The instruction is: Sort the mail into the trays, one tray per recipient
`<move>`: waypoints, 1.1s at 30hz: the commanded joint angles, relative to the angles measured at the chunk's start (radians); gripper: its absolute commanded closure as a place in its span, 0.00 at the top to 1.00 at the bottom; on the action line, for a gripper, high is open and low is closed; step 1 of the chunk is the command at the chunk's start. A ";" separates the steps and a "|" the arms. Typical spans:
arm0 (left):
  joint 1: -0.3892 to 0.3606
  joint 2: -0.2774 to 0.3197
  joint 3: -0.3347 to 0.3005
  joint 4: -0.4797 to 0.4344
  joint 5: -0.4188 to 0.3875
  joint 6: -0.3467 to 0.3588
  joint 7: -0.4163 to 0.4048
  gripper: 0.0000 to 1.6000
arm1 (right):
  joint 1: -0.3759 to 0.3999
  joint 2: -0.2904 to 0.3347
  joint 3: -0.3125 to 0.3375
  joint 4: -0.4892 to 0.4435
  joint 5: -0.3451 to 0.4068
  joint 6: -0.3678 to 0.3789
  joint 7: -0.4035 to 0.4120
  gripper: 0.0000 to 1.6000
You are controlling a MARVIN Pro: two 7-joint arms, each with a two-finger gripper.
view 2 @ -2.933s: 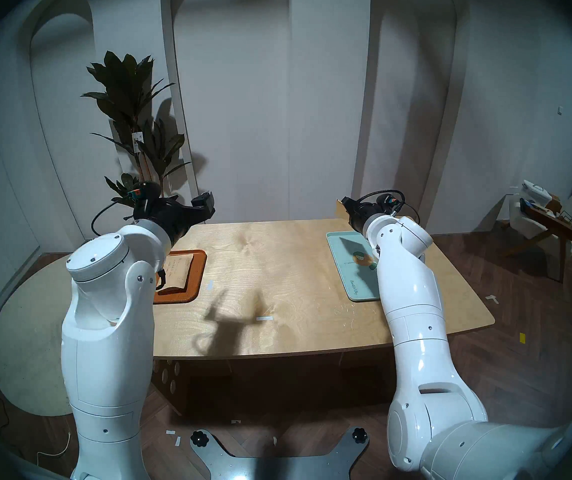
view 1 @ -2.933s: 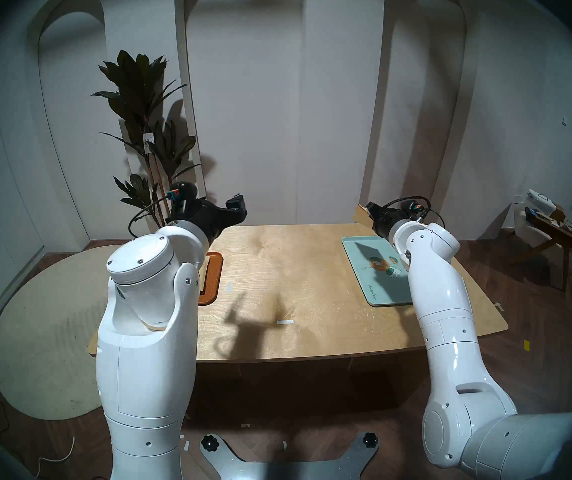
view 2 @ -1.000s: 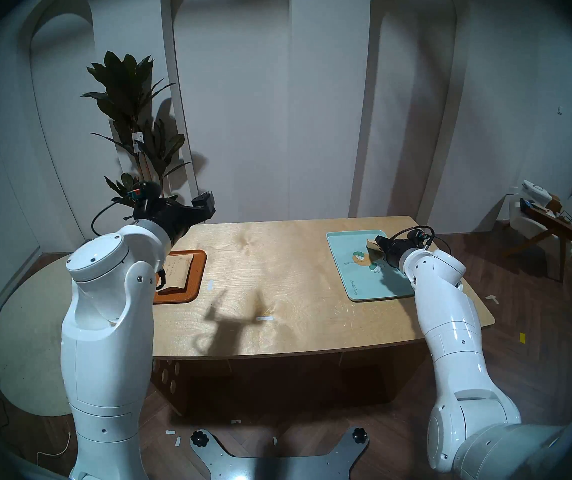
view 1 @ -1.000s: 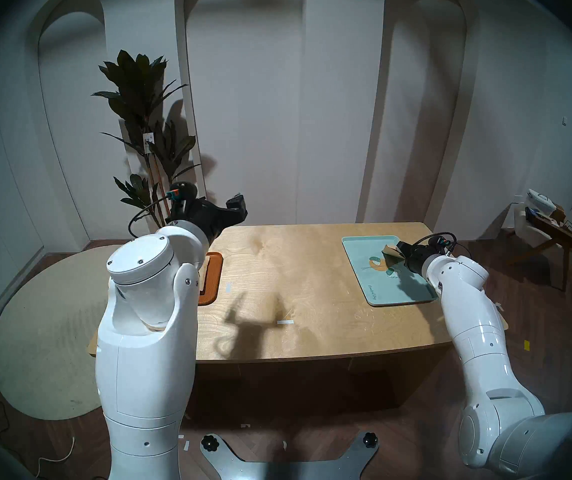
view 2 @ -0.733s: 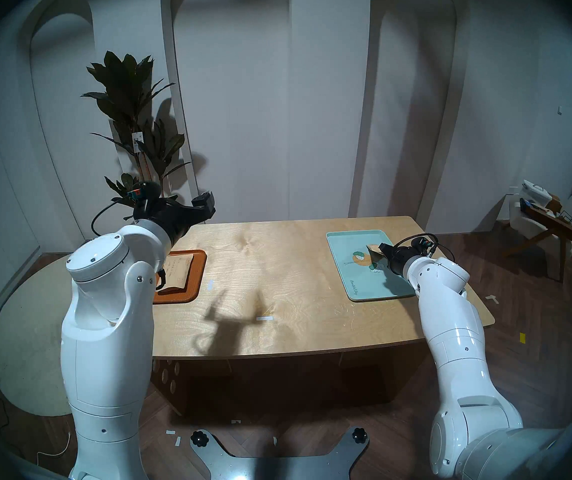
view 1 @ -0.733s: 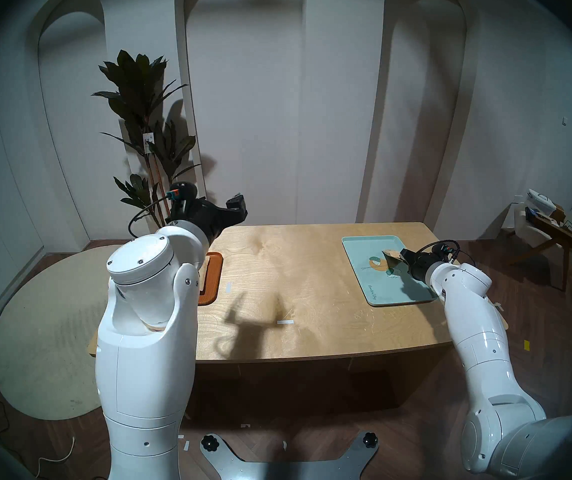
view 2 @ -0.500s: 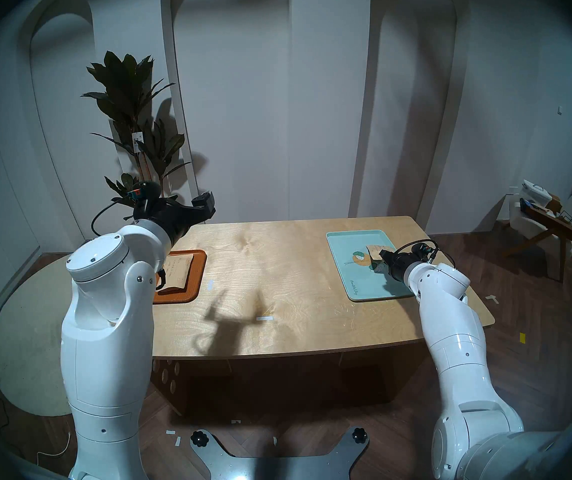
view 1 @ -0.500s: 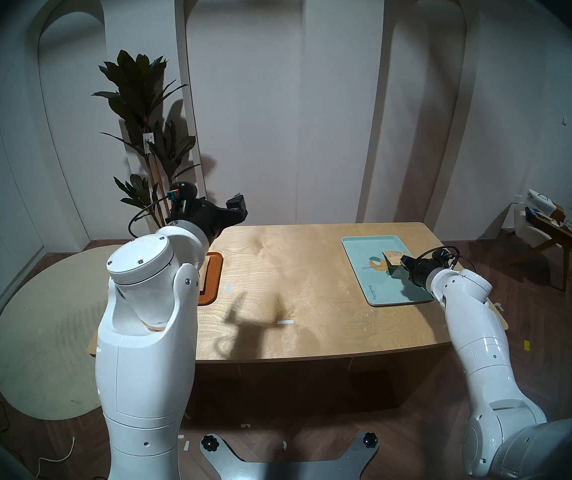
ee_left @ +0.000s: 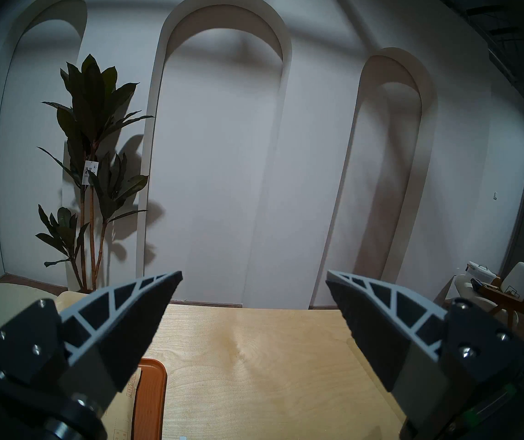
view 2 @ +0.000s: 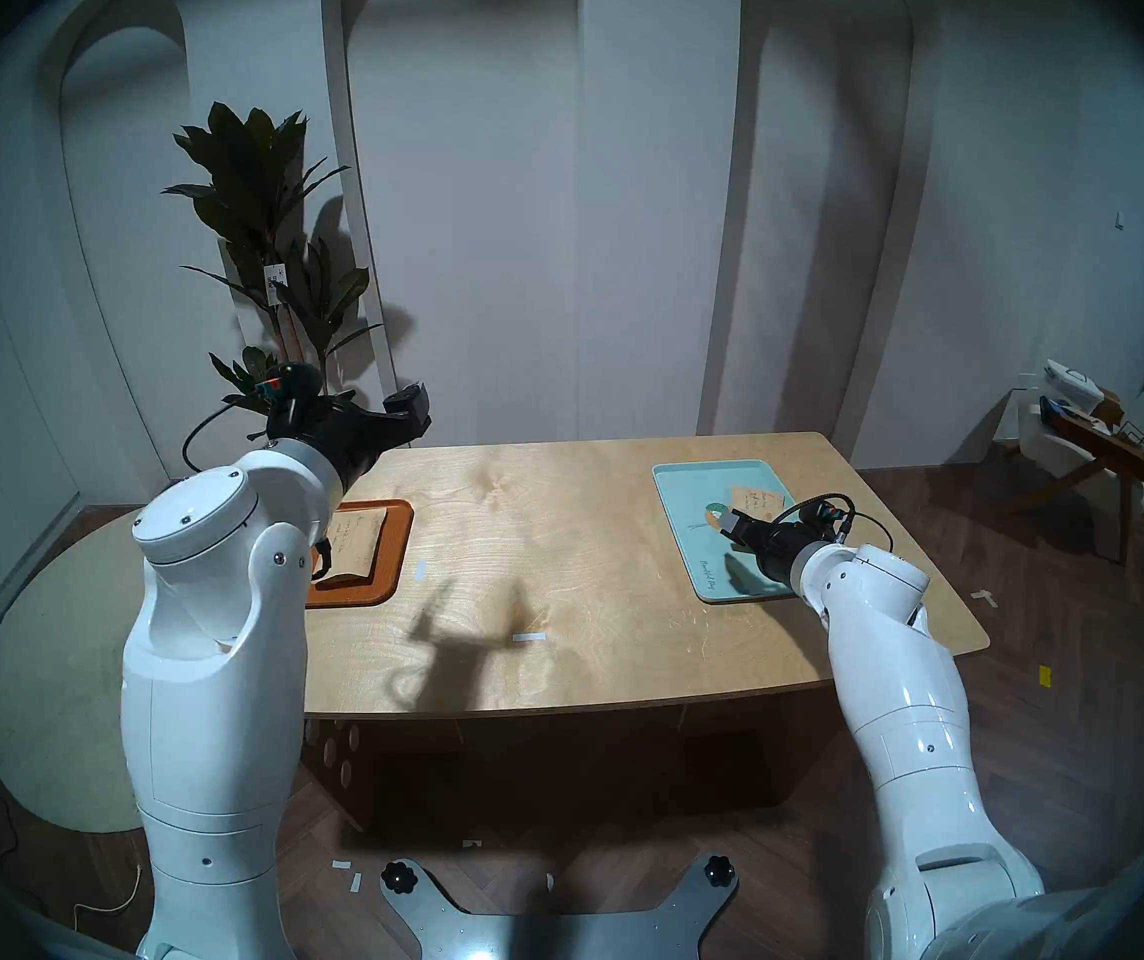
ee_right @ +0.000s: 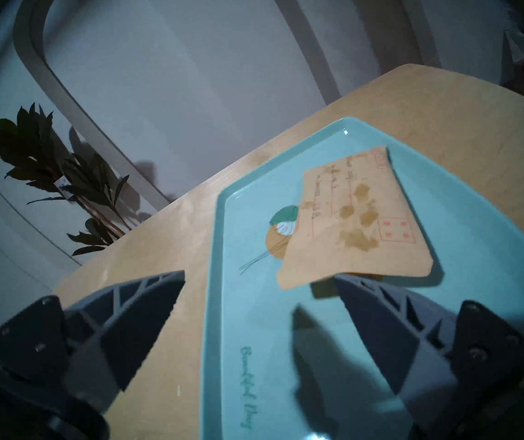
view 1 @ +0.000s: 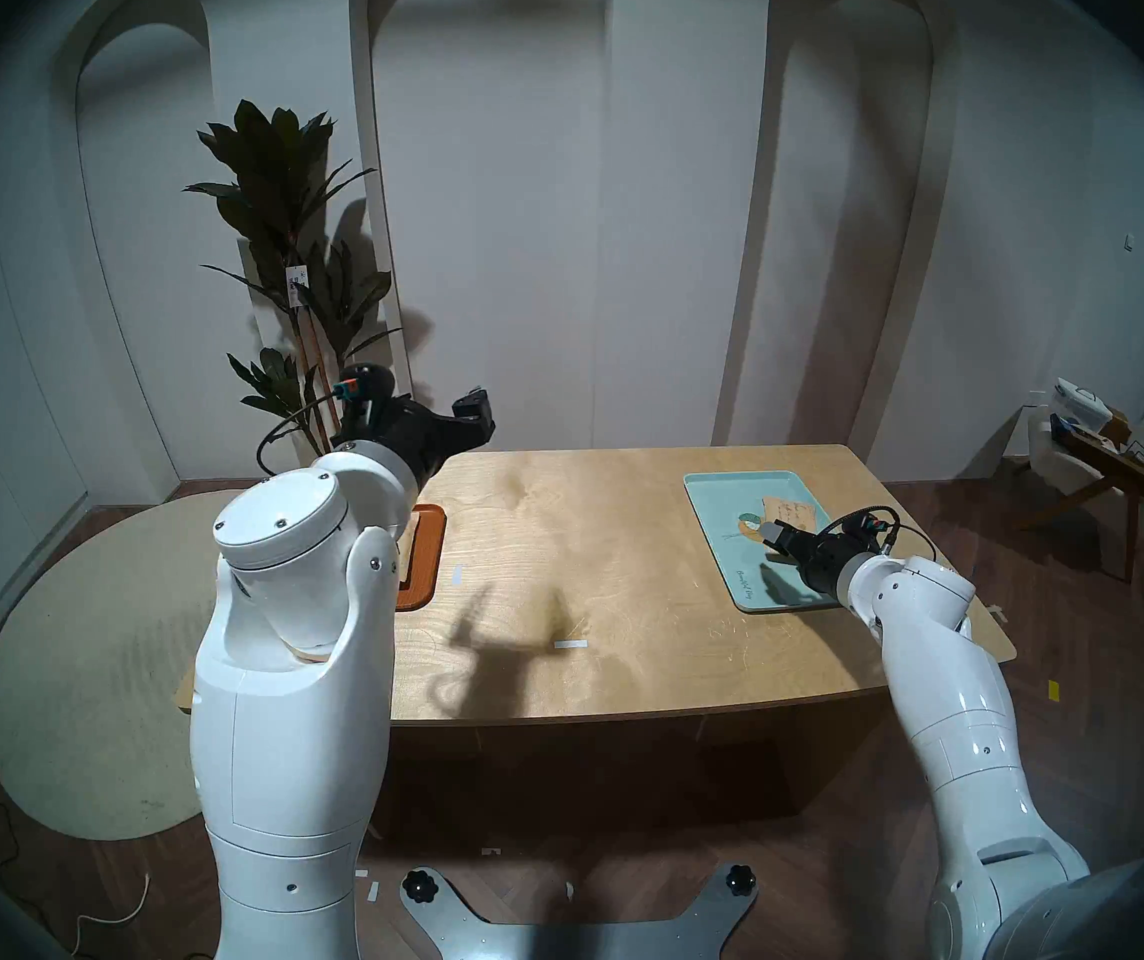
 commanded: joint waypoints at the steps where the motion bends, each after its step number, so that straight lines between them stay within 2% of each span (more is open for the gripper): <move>1: -0.013 -0.001 -0.002 -0.019 0.001 -0.008 0.002 1.00 | -0.098 -0.017 -0.034 -0.120 0.014 0.037 0.038 1.00; 4: -0.013 0.000 -0.002 -0.019 0.001 -0.008 0.002 1.00 | -0.133 -0.018 -0.054 -0.158 0.001 0.016 0.049 1.00; 7: -0.013 0.001 -0.002 -0.019 0.000 -0.008 0.003 1.00 | -0.164 -0.015 -0.077 -0.204 -0.031 -0.040 0.051 1.00; 19: -0.014 0.004 -0.001 -0.017 -0.005 -0.007 0.004 1.00 | -0.157 -0.027 -0.154 -0.332 -0.168 -0.228 0.054 1.00; 20: -0.014 0.004 -0.001 -0.017 -0.005 -0.007 0.004 1.00 | -0.164 -0.027 -0.157 -0.365 -0.204 -0.268 0.037 1.00; 24: -0.014 0.005 -0.001 -0.018 -0.006 -0.007 0.005 1.00 | -0.166 -0.027 -0.149 -0.400 -0.265 -0.314 -0.003 1.00; 27: -0.014 0.005 -0.001 -0.018 -0.007 -0.008 0.006 1.00 | -0.194 -0.027 -0.149 -0.450 -0.328 -0.372 -0.064 1.00; 31: -0.014 0.006 0.000 -0.019 -0.007 -0.009 0.008 1.00 | -0.216 -0.033 -0.150 -0.488 -0.406 -0.418 -0.137 1.00; 33: -0.014 0.006 0.000 -0.019 -0.007 -0.009 0.008 1.00 | -0.231 -0.037 -0.149 -0.518 -0.447 -0.418 -0.177 1.00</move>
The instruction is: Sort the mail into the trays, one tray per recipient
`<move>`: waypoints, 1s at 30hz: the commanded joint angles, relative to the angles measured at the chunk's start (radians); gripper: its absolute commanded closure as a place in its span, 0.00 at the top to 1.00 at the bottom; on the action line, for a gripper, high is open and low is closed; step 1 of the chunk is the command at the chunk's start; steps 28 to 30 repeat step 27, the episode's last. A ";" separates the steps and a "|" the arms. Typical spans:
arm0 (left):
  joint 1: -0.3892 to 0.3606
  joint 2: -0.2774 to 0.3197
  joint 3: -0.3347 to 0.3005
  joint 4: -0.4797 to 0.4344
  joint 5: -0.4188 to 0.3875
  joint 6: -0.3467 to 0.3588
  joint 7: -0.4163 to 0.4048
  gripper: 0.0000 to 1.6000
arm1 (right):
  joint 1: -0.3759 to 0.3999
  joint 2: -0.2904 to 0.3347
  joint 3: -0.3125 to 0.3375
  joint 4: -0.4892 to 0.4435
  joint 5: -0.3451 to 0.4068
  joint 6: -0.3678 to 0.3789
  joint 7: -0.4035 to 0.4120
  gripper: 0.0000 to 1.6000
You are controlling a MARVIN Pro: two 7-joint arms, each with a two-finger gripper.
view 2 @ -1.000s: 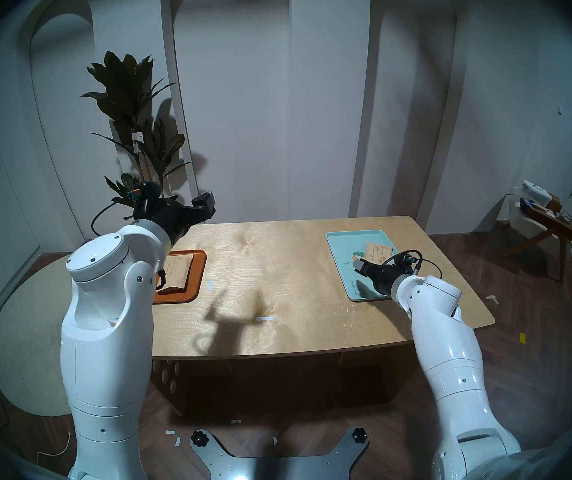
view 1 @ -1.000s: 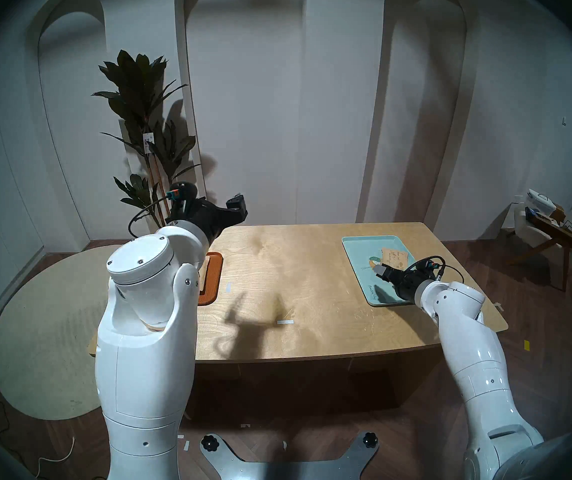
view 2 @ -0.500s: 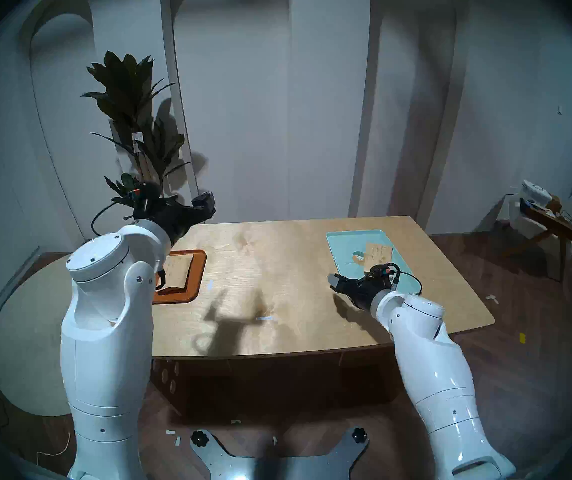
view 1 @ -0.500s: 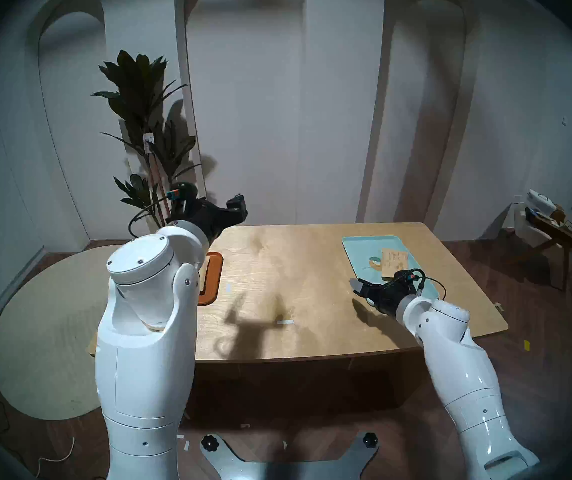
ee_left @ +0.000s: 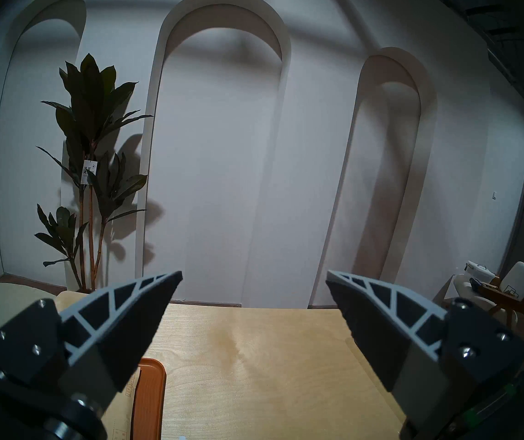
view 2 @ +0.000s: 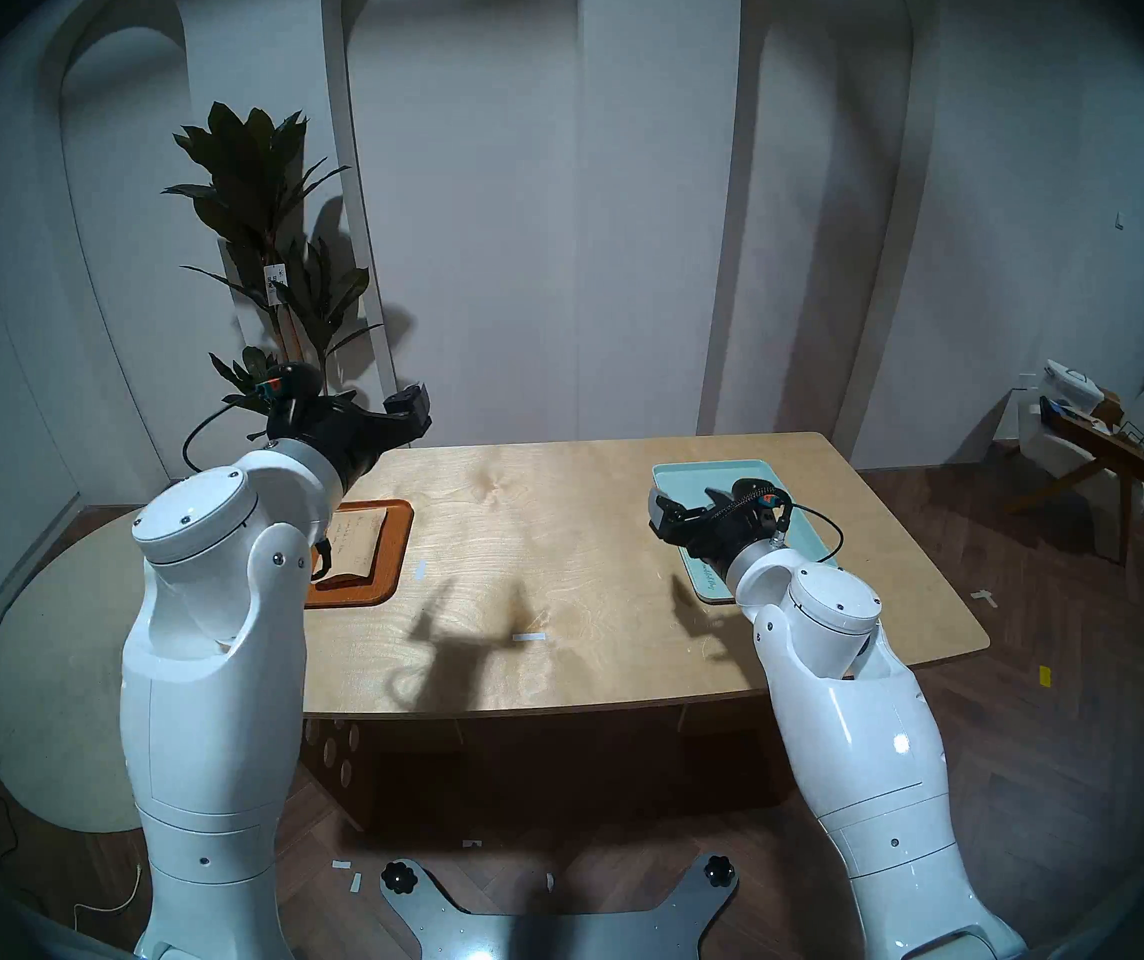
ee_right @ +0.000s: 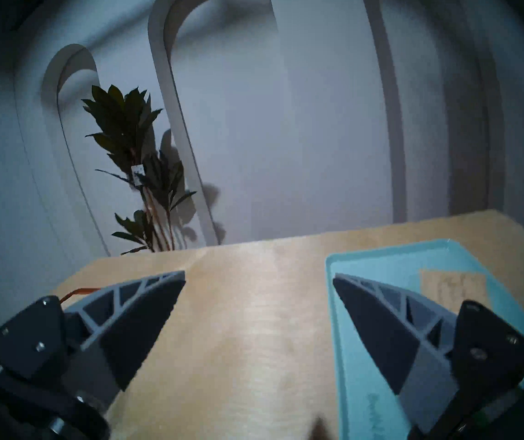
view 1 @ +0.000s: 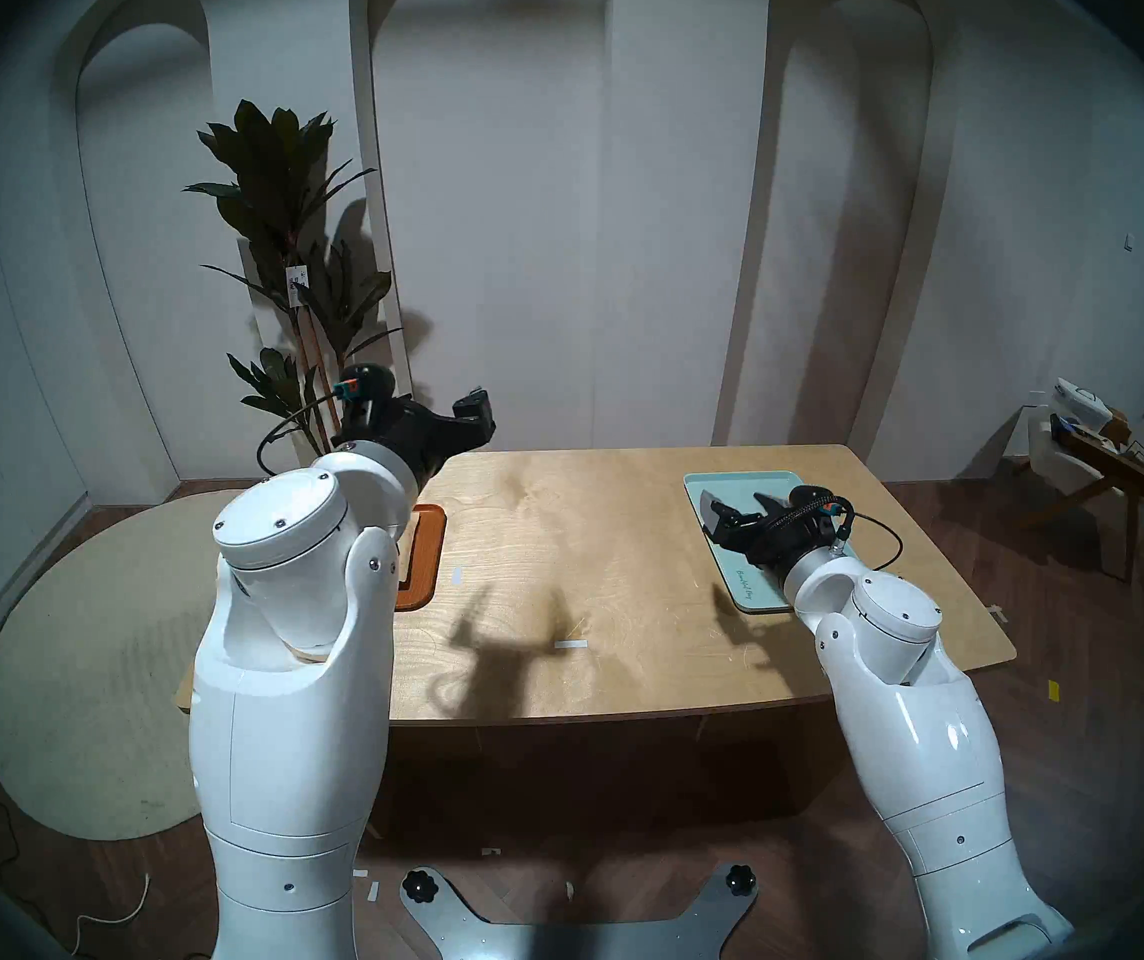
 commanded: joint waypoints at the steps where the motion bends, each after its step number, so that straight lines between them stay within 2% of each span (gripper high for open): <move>1: -0.013 -0.002 -0.002 -0.020 0.003 -0.010 0.004 1.00 | -0.040 -0.010 -0.001 -0.107 -0.135 -0.082 -0.128 1.00; 5: -0.013 -0.001 -0.001 -0.021 0.003 -0.011 0.006 1.00 | -0.036 -0.021 -0.013 -0.108 -0.201 -0.096 -0.196 1.00; 11: -0.013 -0.001 0.000 -0.021 0.002 -0.011 0.008 1.00 | -0.034 -0.023 -0.032 -0.108 -0.251 -0.100 -0.244 1.00; 14: -0.013 0.000 0.000 -0.021 0.001 -0.012 0.009 1.00 | -0.052 -0.049 -0.009 -0.123 -0.177 -0.082 -0.225 1.00; 30: -0.013 0.002 0.001 -0.021 -0.002 -0.012 0.012 1.00 | -0.053 -0.045 -0.011 -0.126 -0.166 -0.080 -0.231 1.00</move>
